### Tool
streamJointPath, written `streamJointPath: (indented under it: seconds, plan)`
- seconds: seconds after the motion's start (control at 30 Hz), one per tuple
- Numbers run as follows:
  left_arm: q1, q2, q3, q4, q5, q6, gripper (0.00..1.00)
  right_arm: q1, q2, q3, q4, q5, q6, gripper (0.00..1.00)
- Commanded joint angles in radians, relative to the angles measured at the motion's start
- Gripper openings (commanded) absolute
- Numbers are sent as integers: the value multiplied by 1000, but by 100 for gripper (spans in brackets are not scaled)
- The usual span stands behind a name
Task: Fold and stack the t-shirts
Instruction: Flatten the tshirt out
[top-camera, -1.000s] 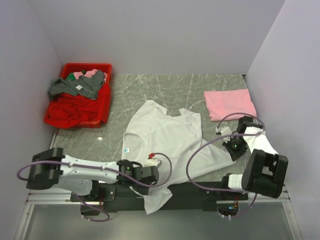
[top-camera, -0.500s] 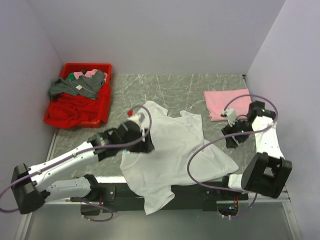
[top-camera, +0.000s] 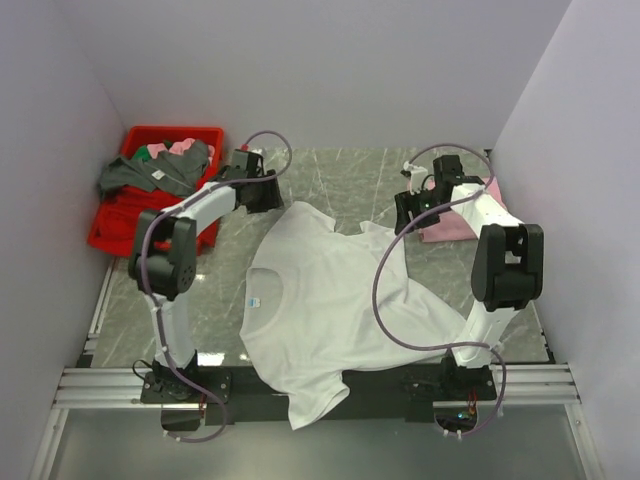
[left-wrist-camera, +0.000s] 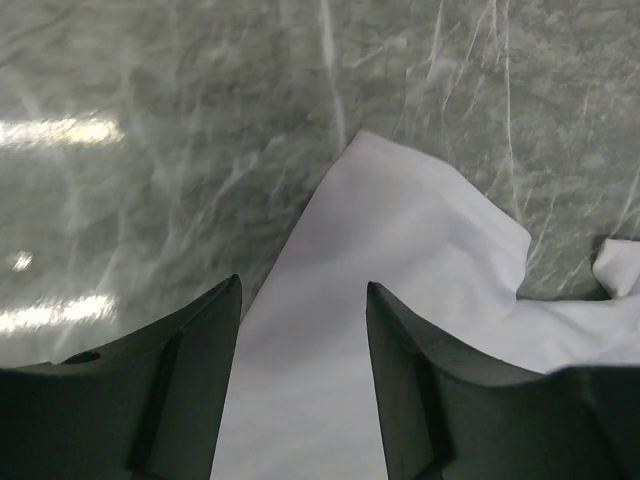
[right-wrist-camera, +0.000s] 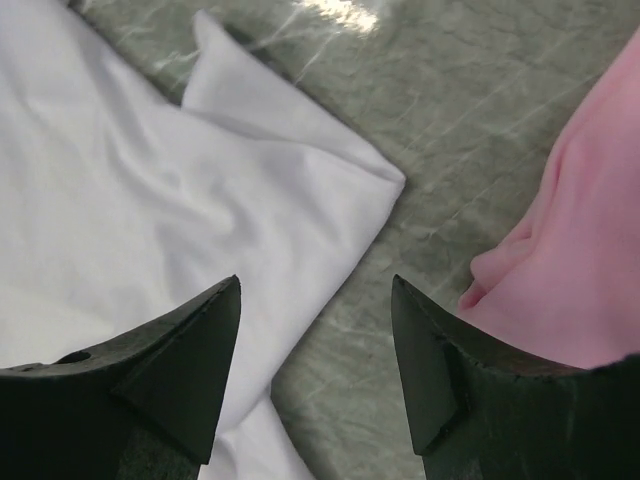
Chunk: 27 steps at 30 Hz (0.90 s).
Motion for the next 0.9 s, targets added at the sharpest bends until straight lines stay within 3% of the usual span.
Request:
streamJointPath:
  seconds: [0.0, 0.2, 0.53, 0.6, 0.63, 0.73, 0.8, 0.87]
  plan:
    - [-16, 97, 154, -47, 96, 85, 58, 17, 41, 40, 78, 83, 140, 68]
    - [-16, 215, 255, -125, 106, 99, 53, 49, 117, 53, 80, 161, 161, 68]
    - [-16, 224, 224, -165, 171, 122, 39, 88, 206, 115, 35, 180, 180, 61]
    - [-14, 223, 226, -172, 181, 128, 32, 88, 216, 125, 20, 171, 178, 49]
    - [-14, 220, 227, -176, 191, 130, 24, 86, 214, 135, 14, 160, 177, 36]
    - [-7, 203, 216, -171, 204, 128, 7, 88, 182, 129, 9, 149, 175, 16]
    - [2, 188, 193, -162, 208, 122, 1, 88, 130, 115, 29, 151, 173, 11]
    - [10, 159, 170, -148, 196, 114, 0, 86, 99, 107, 31, 145, 170, 4]
